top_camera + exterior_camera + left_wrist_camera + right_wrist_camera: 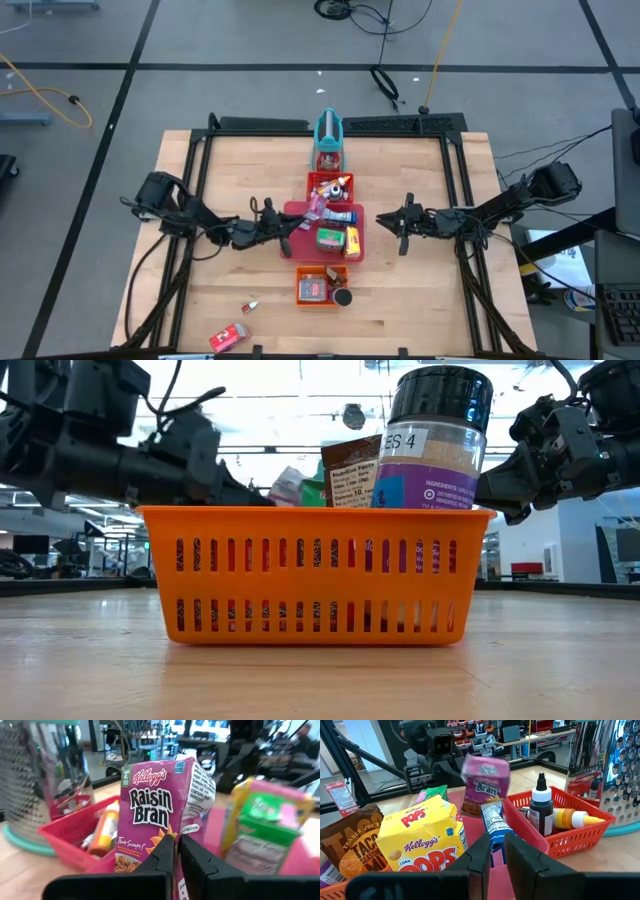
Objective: Pick & Place Kitchen Items
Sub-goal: Put the violet cereal box into the pink bin
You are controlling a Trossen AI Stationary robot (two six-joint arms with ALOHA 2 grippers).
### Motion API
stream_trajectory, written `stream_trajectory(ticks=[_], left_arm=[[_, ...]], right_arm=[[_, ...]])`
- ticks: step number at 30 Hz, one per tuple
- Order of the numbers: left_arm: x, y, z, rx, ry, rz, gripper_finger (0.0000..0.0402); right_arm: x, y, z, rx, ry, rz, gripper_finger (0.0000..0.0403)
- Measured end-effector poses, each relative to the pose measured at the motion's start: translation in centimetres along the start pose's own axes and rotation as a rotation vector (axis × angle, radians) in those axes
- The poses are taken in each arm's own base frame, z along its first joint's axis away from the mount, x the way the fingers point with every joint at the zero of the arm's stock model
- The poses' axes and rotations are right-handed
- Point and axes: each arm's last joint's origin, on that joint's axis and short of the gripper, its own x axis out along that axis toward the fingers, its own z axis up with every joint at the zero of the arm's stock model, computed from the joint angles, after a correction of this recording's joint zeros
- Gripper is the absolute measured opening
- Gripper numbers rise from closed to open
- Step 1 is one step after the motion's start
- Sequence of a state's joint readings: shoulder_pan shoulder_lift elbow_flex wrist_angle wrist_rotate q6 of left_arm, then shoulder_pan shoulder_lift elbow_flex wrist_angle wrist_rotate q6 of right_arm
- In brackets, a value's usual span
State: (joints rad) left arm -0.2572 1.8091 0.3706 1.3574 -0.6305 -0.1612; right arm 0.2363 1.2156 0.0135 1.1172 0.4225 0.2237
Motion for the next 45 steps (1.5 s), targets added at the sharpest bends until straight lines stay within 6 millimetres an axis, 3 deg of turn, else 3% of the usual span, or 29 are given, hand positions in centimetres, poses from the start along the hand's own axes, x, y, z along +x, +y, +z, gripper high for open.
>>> stream_trajectory(ticks=[20, 38, 45], left_arm=[[1.3, 1.9, -0.2, -0.065, 0.065, -0.060, 0.0087], [1.4, 2.0, -0.3, -0.096, 0.087, -0.121, 0.0181], [1.0, 1.3, 0.7, -0.114, 0.067, -0.211, 0.0199]], right_arm=[[0.0, 0.0, 0.0, -0.007, 0.000, 0.000, 0.0047], [0.0, 0.0, 0.0, -0.001, 0.001, 0.000, 0.0047], [0.0, 0.0, 0.0, 0.000, 0.001, 0.000, 0.0047]])
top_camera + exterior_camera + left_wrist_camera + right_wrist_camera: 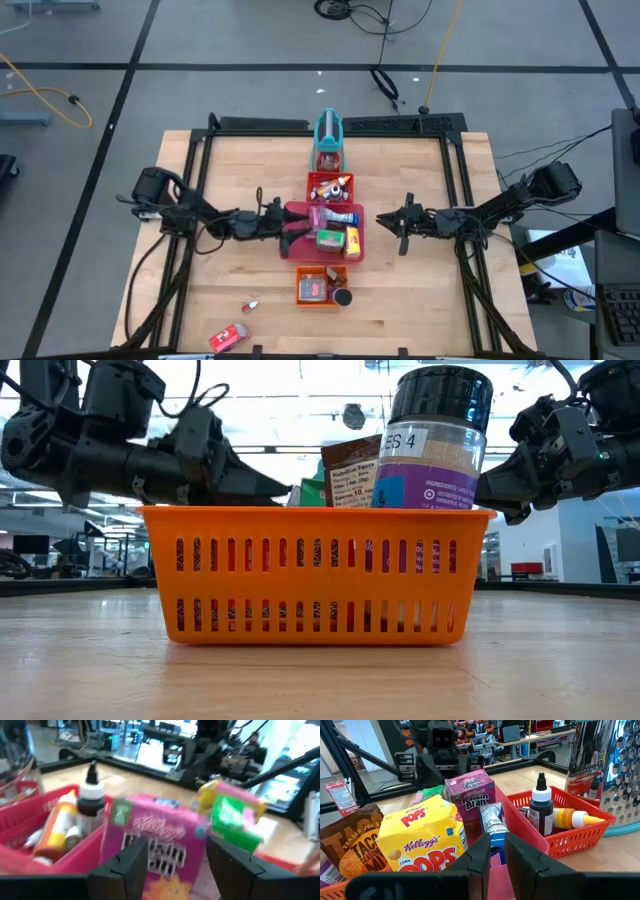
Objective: Pick & Place Kitchen Items
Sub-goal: Put the violet cereal box into the pink bin, then put the small red food coloring bottle into the red bin
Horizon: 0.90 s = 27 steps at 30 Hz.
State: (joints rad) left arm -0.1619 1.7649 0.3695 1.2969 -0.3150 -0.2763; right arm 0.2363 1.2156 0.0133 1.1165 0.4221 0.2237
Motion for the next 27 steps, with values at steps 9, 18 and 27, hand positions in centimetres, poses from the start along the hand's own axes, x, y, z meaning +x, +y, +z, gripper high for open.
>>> stream_trajectory(ticks=[9, 18, 27], left_arm=[[-1.2, -1.4, 1.6, 0.048, 0.025, -0.007, 0.0200], [-4.7, -3.8, 3.8, 0.073, 0.122, -0.018, 0.0200], [-10.0, -7.3, 5.1, 0.056, 0.221, -0.287, 0.0200]], right_arm=[[0.0, 0.0, 0.0, -0.001, 0.001, 0.000, 0.0047], [0.0, 0.0, -0.1, -0.003, 0.007, -0.001, 0.0047], [0.0, 0.0, -0.1, -0.004, 0.009, -0.001, 0.0047]])
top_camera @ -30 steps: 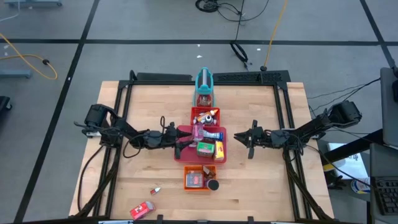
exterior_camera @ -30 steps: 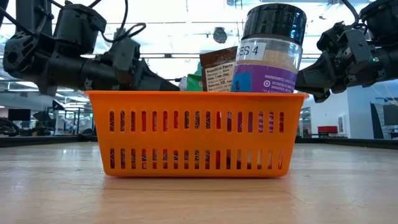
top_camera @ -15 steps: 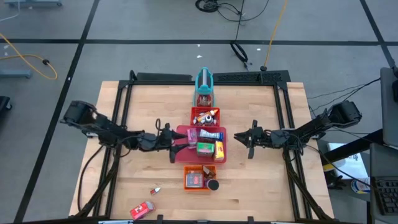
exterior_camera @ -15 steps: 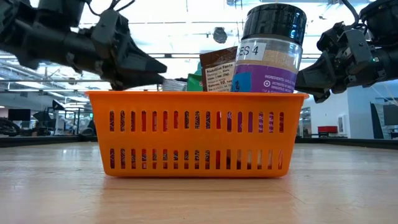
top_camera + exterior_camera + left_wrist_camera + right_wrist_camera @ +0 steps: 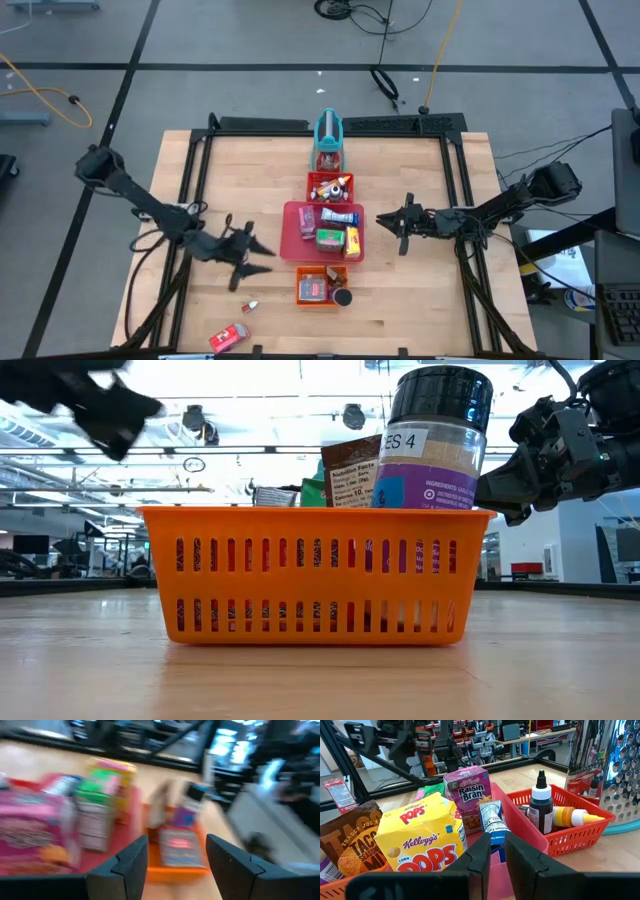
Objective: Pick & Place Kitchen Items
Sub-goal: Put the small red food coloring bottle into the red bin
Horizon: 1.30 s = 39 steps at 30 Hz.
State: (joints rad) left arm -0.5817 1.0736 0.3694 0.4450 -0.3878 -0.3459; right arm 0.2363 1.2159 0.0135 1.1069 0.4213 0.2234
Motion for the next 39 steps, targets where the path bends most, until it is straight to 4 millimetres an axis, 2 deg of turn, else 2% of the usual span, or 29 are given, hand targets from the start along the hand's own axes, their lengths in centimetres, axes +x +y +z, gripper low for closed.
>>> stream_trajectory(ticks=[4, 9, 12, 21, 29, 39], left_arm=[[-1.3, -1.5, -0.5, -0.099, 0.049, -0.075, 0.0200], [-1.8, -2.0, -2.2, -0.237, 0.164, 0.017, 0.0200], [-1.9, -2.5, -2.4, -0.256, 0.250, 0.074, 0.0200], [-0.6, -5.1, -1.1, -0.282, 0.504, 0.227, 0.0200], [1.5, -6.4, -3.2, -0.389, 0.762, 0.335, 0.0200], [2.2, -6.7, -4.6, -0.553, 0.862, 0.387, 0.0200]], right_arm=[[0.0, 0.0, 0.0, 0.000, 0.000, 0.000, 0.0047], [0.0, 0.0, 0.0, 0.001, -0.002, 0.001, 0.0047], [0.0, 0.0, 0.0, 0.002, -0.003, 0.000, 0.0047], [0.0, 0.0, 0.1, 0.005, -0.009, 0.002, 0.0047], [0.0, 0.0, 0.1, 0.005, -0.009, 0.005, 0.0047], [0.0, 0.0, 0.1, 0.009, -0.009, 0.005, 0.0047]])
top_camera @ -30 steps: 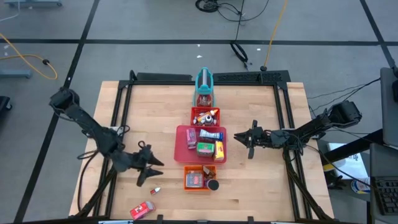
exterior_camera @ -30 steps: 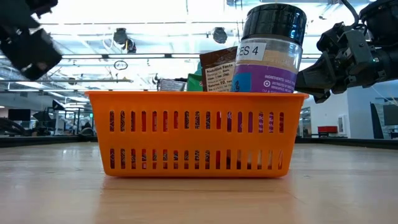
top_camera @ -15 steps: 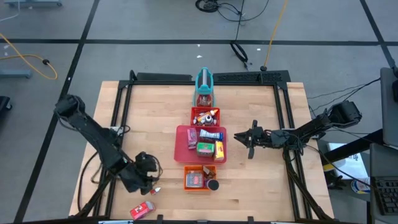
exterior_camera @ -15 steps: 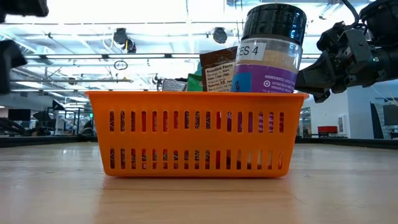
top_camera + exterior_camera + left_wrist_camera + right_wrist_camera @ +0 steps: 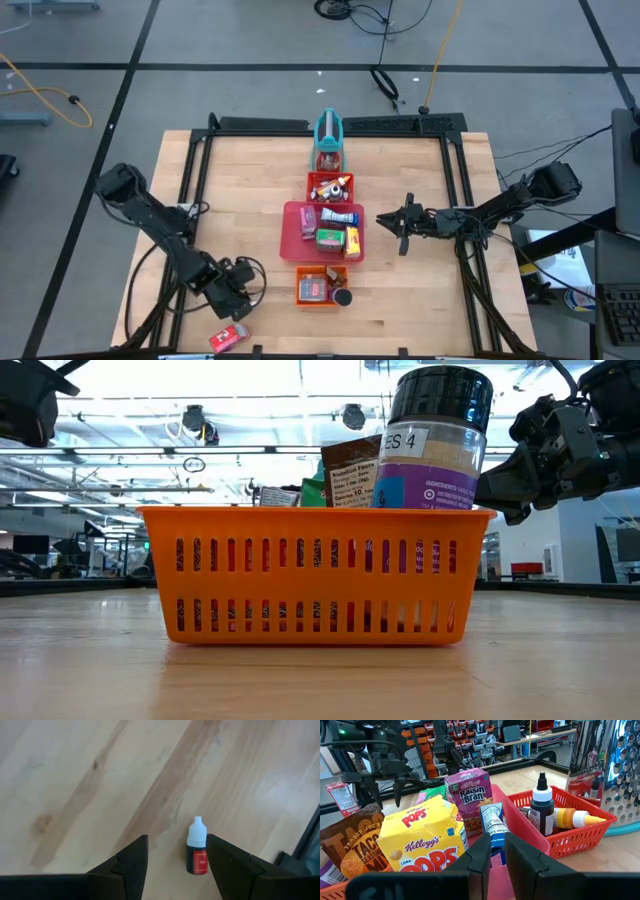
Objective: Pick & Place Kitchen Items
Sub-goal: Put the small red food coloring bottle into the red bin
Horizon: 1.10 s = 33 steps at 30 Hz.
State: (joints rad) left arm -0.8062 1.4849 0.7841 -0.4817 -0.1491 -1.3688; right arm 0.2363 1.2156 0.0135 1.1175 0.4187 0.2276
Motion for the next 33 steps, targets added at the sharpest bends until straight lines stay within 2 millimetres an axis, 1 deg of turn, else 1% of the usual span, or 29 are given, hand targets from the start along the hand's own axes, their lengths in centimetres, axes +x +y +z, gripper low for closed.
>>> stream_trajectory(ticks=[8, 12, 14, 17, 24, 28, 33], left_arm=[[0.1, 0.0, 0.4, -0.056, 0.021, -0.013, 0.0200], [0.8, -0.1, 0.8, -0.065, 0.083, 0.009, 0.0195], [1.1, -0.3, 1.0, -0.071, 0.108, 0.020, 0.0183], [1.6, -1.0, 1.3, -0.035, 0.135, 0.037, 0.0159], [1.4, -3.1, 1.8, 0.050, 0.144, -0.005, 0.0109], [1.9, -3.3, 1.8, 0.055, 0.161, 0.004, 0.0095], [2.3, -3.2, 1.7, 0.031, 0.172, 0.018, 0.0093]], right_arm=[[0.0, 0.0, 0.0, 0.000, 0.000, 0.000, 0.0047], [0.0, 0.0, 0.0, 0.000, 0.001, 0.000, 0.0047], [0.0, 0.0, 0.0, 0.000, 0.001, 0.000, 0.0047], [0.0, 0.0, 0.0, -0.002, 0.000, 0.000, 0.0047], [0.0, 0.0, 0.0, 0.000, -0.001, 0.001, 0.0047], [0.0, 0.0, 0.0, 0.000, 0.000, 0.000, 0.0047], [0.0, 0.0, 0.0, 0.000, 0.000, 0.001, 0.0047]])
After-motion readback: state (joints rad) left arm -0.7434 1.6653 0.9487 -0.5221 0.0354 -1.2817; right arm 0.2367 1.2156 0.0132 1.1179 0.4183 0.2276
